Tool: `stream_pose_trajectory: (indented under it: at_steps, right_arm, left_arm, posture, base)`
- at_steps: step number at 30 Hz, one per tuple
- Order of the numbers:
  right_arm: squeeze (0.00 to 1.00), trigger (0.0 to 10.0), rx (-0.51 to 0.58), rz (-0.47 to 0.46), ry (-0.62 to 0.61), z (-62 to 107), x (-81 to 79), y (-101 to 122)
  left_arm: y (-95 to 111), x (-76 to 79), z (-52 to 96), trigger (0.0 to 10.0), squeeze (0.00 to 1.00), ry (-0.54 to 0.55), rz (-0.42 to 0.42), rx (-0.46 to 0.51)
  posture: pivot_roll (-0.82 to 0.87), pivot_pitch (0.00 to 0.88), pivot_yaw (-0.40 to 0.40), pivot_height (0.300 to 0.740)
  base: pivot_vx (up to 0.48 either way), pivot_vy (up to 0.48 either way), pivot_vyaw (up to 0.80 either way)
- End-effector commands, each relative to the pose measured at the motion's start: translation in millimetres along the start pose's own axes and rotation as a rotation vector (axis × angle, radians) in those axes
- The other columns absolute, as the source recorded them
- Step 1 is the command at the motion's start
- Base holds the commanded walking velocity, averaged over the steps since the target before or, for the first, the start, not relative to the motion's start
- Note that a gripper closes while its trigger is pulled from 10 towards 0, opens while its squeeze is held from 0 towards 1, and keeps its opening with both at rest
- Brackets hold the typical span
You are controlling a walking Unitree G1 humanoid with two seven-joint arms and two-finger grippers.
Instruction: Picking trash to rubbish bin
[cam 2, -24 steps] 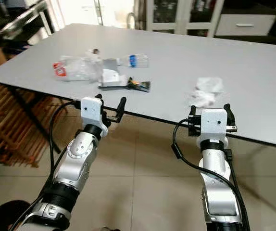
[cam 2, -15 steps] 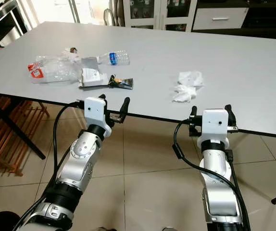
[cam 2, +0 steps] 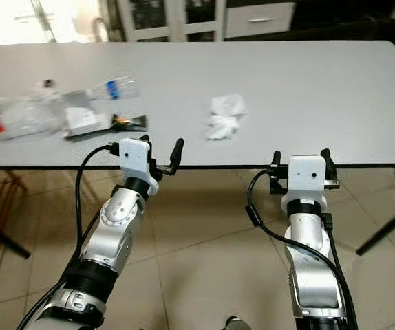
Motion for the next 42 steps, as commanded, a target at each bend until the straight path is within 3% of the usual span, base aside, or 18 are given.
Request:
stream_pose_trajectory:
  at_steps: [1, 16, 27, 42]
  right_arm:
    - [0.0, 10.0, -0.018, 0.002, -0.003, -0.8, 0.5, -2.5]
    - [0.0, 10.0, 0.0, 0.006, -0.002, -0.7, 0.3, 0.1]
    - [0.0, 10.0, 0.0, 0.007, -0.002, -0.2, 0.1, 0.3]
    - [0.0, 10.0, -0.012, -0.001, 0.003, 3.6, -2.4, -1.1]
  left_arm:
    - [-0.9, -2.1, -1.6, 10.0, 0.0, 0.012, -0.002, -0.015]
    - [2.0, -5.1, -2.3, 10.0, 0.0, 0.045, -0.001, -0.003]
    - [1.7, 0.5, -1.9, 10.0, 0.0, -0.012, -0.003, -0.008]
    - [4.1, -0.9, 0.0, 10.0, 0.0, -0.028, -0.01, -0.005]
  posture:
    - [-0.12, 0.034, 0.054, 0.74]
    - [-0.12, 0.031, 0.053, 0.74]
    - [-0.12, 0.034, 0.055, 0.74]
    - [-0.12, 0.054, 0.065, 0.74]
  base:
    - [0.0, 0.0, 0.0]
    - [0.0, 0.0, 0.0]
    - [0.0, 0.0, 0.0]
    - [0.437, 0.0, 0.0]
Point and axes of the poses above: a point about 5 cm out from each wrist's last joint towards the gripper, its own z axis pointing back from the gripper into the wrist, its own y axis along the axis of the wrist's last joint, x = y × z, the point moved 1 cm from there along -z, pointing out of the wrist towards the gripper, and after that the axes turned 13 degrees about z, right-handed, at the moved point
